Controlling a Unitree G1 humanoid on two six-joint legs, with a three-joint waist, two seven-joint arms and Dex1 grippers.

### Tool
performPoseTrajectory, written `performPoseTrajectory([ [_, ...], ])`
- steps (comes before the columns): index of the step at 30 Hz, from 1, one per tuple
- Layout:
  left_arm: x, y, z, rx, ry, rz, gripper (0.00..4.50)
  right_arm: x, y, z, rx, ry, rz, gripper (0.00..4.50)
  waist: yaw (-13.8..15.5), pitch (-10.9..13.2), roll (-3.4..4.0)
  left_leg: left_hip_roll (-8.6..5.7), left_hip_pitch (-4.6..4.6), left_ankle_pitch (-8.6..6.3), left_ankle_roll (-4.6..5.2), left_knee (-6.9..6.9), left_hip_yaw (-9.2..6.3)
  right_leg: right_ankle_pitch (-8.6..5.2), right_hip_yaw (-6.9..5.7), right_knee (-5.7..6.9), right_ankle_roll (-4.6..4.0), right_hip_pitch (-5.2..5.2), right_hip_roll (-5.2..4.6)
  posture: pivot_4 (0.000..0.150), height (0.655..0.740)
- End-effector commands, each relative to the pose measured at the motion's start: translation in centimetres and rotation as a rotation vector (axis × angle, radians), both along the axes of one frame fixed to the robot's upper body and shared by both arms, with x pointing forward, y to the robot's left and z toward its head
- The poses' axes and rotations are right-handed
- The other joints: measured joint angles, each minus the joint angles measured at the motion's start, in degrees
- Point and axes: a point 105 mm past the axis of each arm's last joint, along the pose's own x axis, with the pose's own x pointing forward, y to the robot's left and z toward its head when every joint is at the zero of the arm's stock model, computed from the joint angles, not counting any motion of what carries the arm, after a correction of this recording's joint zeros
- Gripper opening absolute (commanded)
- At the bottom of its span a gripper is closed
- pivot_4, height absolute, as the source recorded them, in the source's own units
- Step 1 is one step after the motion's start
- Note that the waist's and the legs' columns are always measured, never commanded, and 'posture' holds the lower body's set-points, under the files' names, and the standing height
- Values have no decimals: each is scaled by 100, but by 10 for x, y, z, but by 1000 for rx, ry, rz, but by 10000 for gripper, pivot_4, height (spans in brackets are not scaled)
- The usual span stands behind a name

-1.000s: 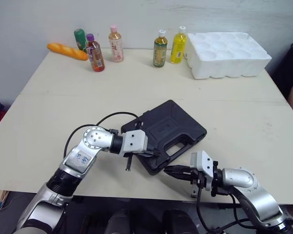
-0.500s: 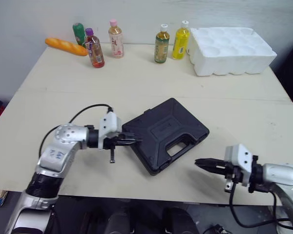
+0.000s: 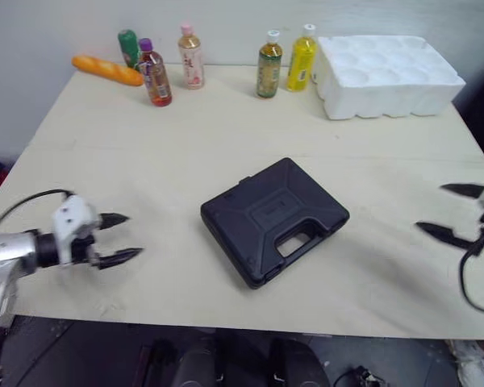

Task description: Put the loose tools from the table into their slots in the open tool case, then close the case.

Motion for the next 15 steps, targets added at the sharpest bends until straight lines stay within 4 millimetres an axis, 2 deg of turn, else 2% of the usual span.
performPoseTrajectory([
  [1,-5,17,12,27,-79,71,45000,0,-13,19,-66,-72,-7,44514,-15,1,-2,4,1,4,-7,-1,1,-2,-3,2,-4,-2,4,1500,7400],
  [4,-5,20,17,37,-136,97,45000,6,-19,25,-72,-109,-24,44514,-44,3,-6,6,0,7,-10,2,17,-3,1,37,-4,-12,2,1500,7400],
  [10,-1,8,21,10,-203,77,45000,29,7,8,-44,-124,67,44514,-122,11,-21,3,0,14,-7,12,36,0,28,57,0,-36,-7,1500,7400],
  [15,1,7,27,17,-254,70,45000,34,10,4,-22,-146,63,44514,-123,12,-20,7,-4,29,-17,3,62,-1,36,85,-1,-66,1,1500,7400],
])
